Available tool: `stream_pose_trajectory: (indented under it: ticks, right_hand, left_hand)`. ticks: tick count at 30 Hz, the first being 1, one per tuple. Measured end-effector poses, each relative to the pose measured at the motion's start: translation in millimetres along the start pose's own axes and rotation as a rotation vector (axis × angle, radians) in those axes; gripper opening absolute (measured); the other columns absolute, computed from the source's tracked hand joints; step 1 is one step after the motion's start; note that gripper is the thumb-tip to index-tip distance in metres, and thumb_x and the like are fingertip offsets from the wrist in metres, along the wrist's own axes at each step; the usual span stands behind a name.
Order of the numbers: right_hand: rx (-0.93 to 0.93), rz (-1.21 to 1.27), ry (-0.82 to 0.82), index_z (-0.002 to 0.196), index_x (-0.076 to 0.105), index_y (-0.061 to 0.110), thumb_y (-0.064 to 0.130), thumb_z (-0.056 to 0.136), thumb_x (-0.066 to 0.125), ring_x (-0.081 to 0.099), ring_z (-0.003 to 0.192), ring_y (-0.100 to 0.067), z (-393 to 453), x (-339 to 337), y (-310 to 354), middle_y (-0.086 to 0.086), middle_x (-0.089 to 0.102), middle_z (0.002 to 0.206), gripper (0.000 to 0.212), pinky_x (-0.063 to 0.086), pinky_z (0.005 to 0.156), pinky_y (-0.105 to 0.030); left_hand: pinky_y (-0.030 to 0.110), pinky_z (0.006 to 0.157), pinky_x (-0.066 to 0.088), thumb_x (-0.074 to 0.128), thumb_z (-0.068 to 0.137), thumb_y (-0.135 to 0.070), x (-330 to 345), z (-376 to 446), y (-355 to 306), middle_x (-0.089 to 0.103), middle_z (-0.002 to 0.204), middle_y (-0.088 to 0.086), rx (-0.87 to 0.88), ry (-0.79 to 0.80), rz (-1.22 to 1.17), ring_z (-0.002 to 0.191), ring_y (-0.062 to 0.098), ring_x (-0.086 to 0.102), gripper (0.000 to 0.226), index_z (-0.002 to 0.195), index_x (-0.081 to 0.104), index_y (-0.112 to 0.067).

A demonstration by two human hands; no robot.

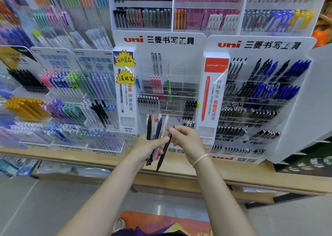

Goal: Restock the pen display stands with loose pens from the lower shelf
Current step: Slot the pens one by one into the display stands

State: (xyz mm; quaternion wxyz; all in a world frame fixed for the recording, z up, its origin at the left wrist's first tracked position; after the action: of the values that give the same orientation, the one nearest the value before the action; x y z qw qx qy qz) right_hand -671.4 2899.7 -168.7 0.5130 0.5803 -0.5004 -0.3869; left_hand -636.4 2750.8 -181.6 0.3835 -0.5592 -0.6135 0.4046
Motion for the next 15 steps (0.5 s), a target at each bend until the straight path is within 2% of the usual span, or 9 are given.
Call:
stream_pose_trajectory:
  ticks: [3, 6, 9, 13, 15]
  right_hand:
    - [0.013, 0.068, 0.019, 0.106, 0.075, 0.015, 0.017, 0.098, 0.060, 0.061, 0.077, -0.014, 9.2, 17.1, 2.5, 0.000, 0.071, 0.087, 0.017, 0.051, 0.069, -0.027]
    - [0.098, 0.309, 0.038, 0.112, 0.071, 0.009, 0.013, 0.100, 0.054, 0.056, 0.066, -0.009, 16.0, 45.2, 4.3, 0.000, 0.069, 0.086, 0.020, 0.048, 0.061, -0.022]
    - [0.156, 0.513, 0.028, 0.109, 0.068, 0.005, 0.008, 0.100, 0.050, 0.053, 0.061, -0.008, 24.6, 89.0, 4.5, -0.002, 0.067, 0.084, 0.020, 0.045, 0.055, -0.019]
    - [0.161, 0.476, 0.015, 0.109, 0.068, 0.004, 0.007, 0.098, 0.053, 0.055, 0.064, -0.009, 41.4, 173.6, 4.1, -0.003, 0.069, 0.085, 0.019, 0.048, 0.060, -0.019]
    - [0.160, 0.410, 0.019, 0.110, 0.068, 0.004, 0.007, 0.097, 0.055, 0.057, 0.065, -0.009, 53.6, 227.5, 8.5, -0.003, 0.070, 0.086, 0.019, 0.050, 0.063, -0.019]
  left_hand:
    - [0.026, 0.050, 0.049, 0.078, 0.085, -0.022, -25.5, 2.8, -2.9, 0.068, 0.063, 0.002, -0.020, -0.029, -0.108, 0.054, 0.018, 0.060, 0.018, 0.093, 0.070, -0.008]
    - [0.025, 0.046, 0.049, 0.080, 0.077, -0.030, -63.0, 4.9, -1.1, 0.070, 0.078, 0.010, -0.076, -0.032, -0.226, 0.053, 0.019, 0.060, 0.031, 0.095, 0.075, -0.005]
    - [0.023, 0.044, 0.049, 0.076, 0.070, -0.031, -110.8, 7.2, -1.2, 0.068, 0.074, 0.004, -0.090, -0.004, -0.360, 0.050, 0.014, 0.059, 0.040, 0.103, 0.075, -0.007]
    - [0.023, 0.041, 0.047, 0.077, 0.075, -0.030, -203.0, 4.8, 1.9, 0.066, 0.069, 0.004, -0.098, -0.007, -0.393, 0.049, 0.013, 0.058, 0.037, 0.104, 0.075, -0.007]
    - [0.024, 0.043, 0.047, 0.077, 0.075, -0.032, -265.0, 1.7, 3.5, 0.065, 0.068, 0.005, -0.084, -0.032, -0.395, 0.051, 0.014, 0.057, 0.033, 0.094, 0.075, -0.006]
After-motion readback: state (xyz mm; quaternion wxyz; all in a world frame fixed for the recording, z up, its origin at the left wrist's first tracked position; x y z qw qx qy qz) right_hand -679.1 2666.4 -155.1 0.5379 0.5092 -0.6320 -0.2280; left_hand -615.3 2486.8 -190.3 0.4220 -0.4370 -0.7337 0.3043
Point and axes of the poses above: each hand's wrist, its own z-axis towards the middle knuckle, its own x-axis out of the palm, y = z × x, the point moved 7 cm from there along z, towards the middle knuckle
